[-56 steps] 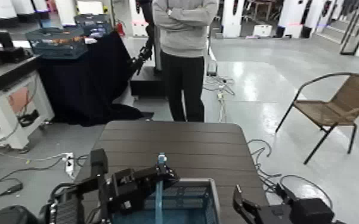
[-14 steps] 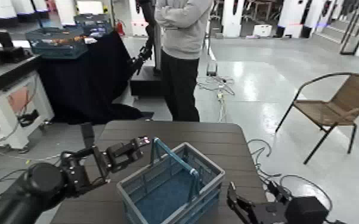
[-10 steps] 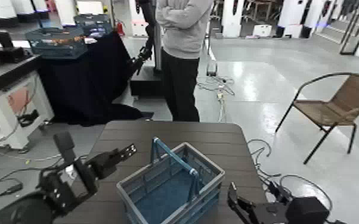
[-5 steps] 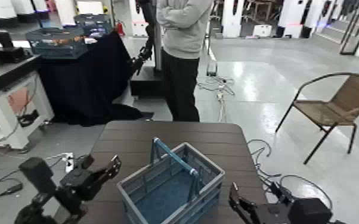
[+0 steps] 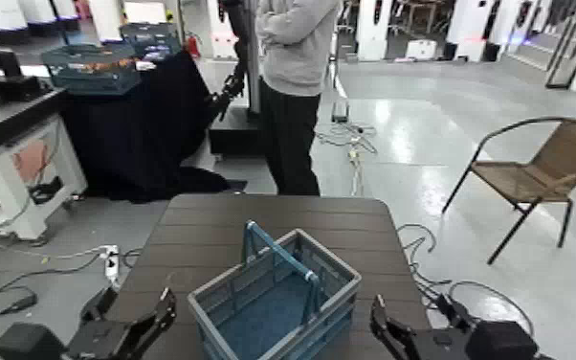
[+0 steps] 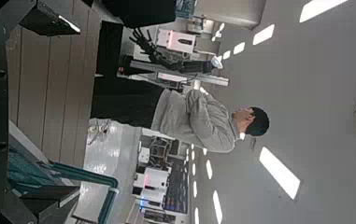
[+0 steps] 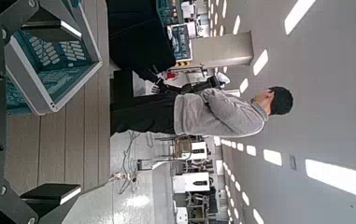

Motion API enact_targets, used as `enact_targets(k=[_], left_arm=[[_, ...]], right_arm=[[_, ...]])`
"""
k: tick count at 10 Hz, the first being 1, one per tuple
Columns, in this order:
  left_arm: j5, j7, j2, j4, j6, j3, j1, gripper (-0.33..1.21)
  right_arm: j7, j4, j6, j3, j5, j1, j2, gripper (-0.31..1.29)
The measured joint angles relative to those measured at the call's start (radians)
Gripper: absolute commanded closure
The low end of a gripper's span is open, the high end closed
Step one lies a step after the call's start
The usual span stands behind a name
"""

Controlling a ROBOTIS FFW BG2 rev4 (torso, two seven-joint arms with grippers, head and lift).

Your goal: Place the crate on the table.

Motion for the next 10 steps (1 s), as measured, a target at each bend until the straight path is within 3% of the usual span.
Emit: enact_targets(k=[3, 10], left_arm=[[-0.064, 0.0, -0.01, -0.02, -0.025, 0.009, 0.058, 0.1], [-0.1, 0.002, -0.021, -0.024, -0.034, 0.017, 0.059, 0.1]], right_arm=[[0.0, -0.002, 0.0, -0.001, 0.0, 0.002, 0.0, 0.15], [0.0, 0.0, 0.0, -0.002, 0.0, 0.001, -0.001, 0.15]])
